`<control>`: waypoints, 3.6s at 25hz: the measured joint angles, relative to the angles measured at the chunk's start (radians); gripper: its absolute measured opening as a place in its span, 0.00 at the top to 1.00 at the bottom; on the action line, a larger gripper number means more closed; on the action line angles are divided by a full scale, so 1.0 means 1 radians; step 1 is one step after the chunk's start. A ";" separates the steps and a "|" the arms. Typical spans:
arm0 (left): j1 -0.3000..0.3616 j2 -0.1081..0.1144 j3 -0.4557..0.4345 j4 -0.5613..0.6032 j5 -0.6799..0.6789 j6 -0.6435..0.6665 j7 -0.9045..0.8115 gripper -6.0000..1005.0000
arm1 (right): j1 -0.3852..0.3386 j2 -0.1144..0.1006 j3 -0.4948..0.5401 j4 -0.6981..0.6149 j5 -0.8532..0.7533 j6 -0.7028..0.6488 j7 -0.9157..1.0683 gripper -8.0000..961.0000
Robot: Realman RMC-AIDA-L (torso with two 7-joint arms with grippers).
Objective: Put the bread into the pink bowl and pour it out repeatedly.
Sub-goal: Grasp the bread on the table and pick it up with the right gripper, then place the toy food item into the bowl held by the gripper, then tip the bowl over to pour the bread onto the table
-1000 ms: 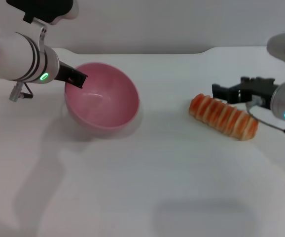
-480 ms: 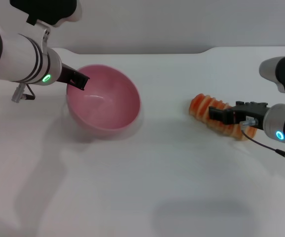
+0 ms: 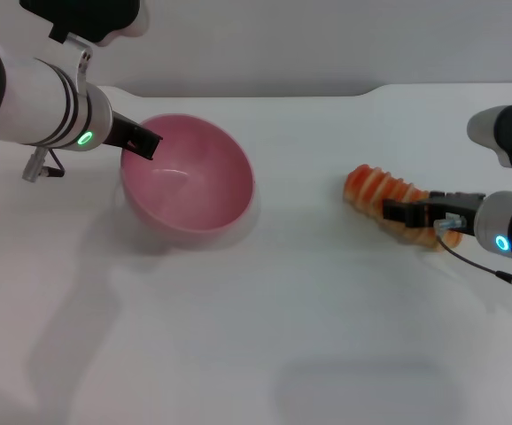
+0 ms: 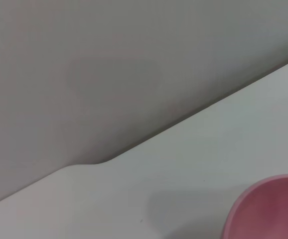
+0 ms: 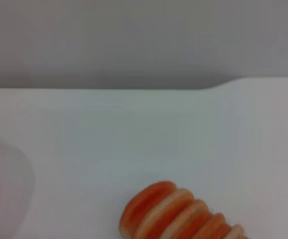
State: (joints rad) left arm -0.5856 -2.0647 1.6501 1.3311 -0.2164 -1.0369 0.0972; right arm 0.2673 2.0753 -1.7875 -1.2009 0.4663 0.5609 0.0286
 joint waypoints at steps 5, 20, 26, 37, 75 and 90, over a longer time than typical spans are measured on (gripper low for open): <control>0.000 0.000 0.000 0.000 0.000 0.000 0.000 0.95 | 0.085 -0.003 0.015 0.107 0.000 0.041 0.028 0.19; -0.004 0.002 -0.005 0.002 -0.039 0.000 0.006 0.95 | 0.016 -0.002 -0.013 -0.084 -0.023 0.116 -0.026 0.39; -0.005 0.005 -0.009 0.013 -0.078 -0.006 0.010 0.95 | -0.032 0.003 0.013 -0.279 -0.114 0.176 -0.022 0.41; -0.041 0.000 0.000 0.033 -0.135 -0.012 0.026 0.95 | -0.022 0.002 -0.013 -0.520 -0.123 0.245 -0.024 0.49; -0.053 0.002 0.035 0.029 -0.144 0.031 0.031 0.95 | -0.008 0.002 -0.172 -0.450 -0.129 -0.029 -0.138 0.24; -0.023 0.004 0.052 0.021 -0.133 0.031 0.053 0.95 | -0.280 0.009 -0.014 -0.177 -0.302 -1.026 -0.249 0.24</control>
State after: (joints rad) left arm -0.6084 -2.0606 1.7019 1.3526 -0.3497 -1.0056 0.1505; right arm -0.0130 2.0841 -1.8019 -1.3782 0.1645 -0.4647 -0.2200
